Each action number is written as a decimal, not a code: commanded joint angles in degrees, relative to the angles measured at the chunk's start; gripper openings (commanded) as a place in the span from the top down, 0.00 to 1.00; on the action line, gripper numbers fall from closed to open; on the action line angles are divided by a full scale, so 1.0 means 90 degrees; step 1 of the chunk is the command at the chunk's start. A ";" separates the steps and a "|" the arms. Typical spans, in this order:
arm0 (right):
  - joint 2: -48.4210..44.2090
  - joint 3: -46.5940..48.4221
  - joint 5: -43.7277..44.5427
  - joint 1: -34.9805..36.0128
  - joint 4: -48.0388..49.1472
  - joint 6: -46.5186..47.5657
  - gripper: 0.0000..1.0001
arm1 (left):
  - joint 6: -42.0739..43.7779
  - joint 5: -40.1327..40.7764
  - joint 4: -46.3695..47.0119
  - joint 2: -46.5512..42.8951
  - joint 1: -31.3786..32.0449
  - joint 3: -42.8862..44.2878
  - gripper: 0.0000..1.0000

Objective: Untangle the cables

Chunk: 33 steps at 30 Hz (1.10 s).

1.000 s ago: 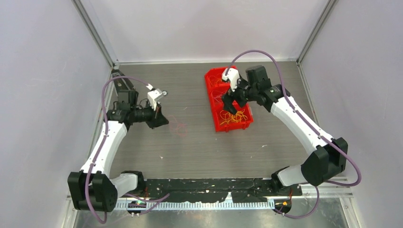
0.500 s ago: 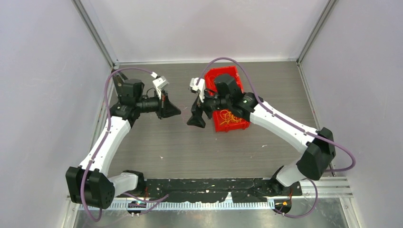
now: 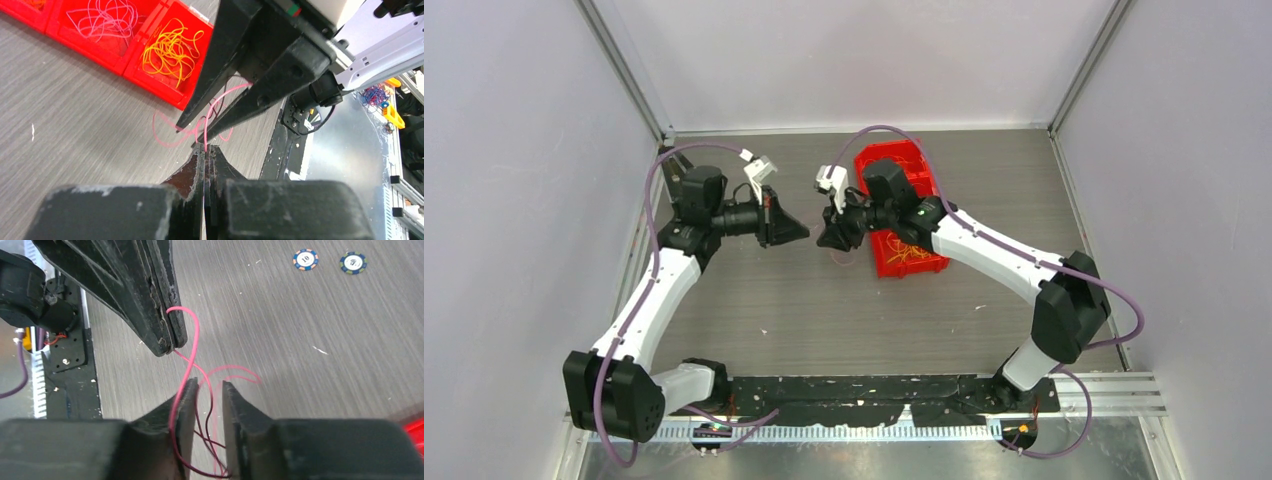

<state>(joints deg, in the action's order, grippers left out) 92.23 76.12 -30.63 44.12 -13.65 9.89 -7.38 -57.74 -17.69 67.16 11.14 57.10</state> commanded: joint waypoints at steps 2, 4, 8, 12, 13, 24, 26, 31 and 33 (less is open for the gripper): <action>-0.0551 -0.0088 0.0106 -0.0255 0.0190 -0.0175 0.89 | 0.0151 0.0030 0.0044 -0.0174 -0.0136 -0.0308 1.00; -0.0655 -0.0078 0.0048 -0.0466 0.0109 -0.0280 0.94 | 0.0477 0.0308 -0.0251 -0.0132 -0.0143 -0.0374 1.00; -0.0751 0.0068 -0.0062 -0.0902 -0.0083 -0.0267 0.94 | 0.0712 0.0823 -0.0537 0.0120 -0.0130 -0.0373 0.80; -0.0664 0.0296 -0.0187 -0.1443 -0.0376 -0.0142 0.95 | 0.0737 0.0916 -0.0967 0.0362 -0.0134 -0.0042 0.57; -0.0601 0.0428 -0.0208 -0.1637 -0.0460 -0.0032 0.95 | 0.0783 0.0994 -0.1048 0.0351 -0.0131 0.0006 0.52; 0.0510 0.1463 -0.0103 -0.2685 -0.2064 0.3055 0.95 | 0.1339 0.1170 -0.1775 0.0194 -0.0128 0.0010 0.37; 0.0769 0.1491 0.0070 -0.2694 -0.2023 0.3635 0.95 | 0.1378 0.1228 -0.1926 0.0211 -0.0142 0.0029 0.37; 0.1592 0.1948 0.0427 -0.2690 -0.1923 0.4397 0.94 | 0.1570 0.1449 -0.2242 0.0063 -0.0144 0.0037 0.38; 0.1930 0.2095 0.0651 -0.2689 -0.1867 0.4615 0.94 | 0.1600 0.1651 -0.2361 0.0020 -0.0144 0.0058 0.38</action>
<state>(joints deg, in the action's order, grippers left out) 106.10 90.43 -28.77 19.77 -30.79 42.70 5.15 -45.65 -35.94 69.84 10.07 55.61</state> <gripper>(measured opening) 0.068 0.623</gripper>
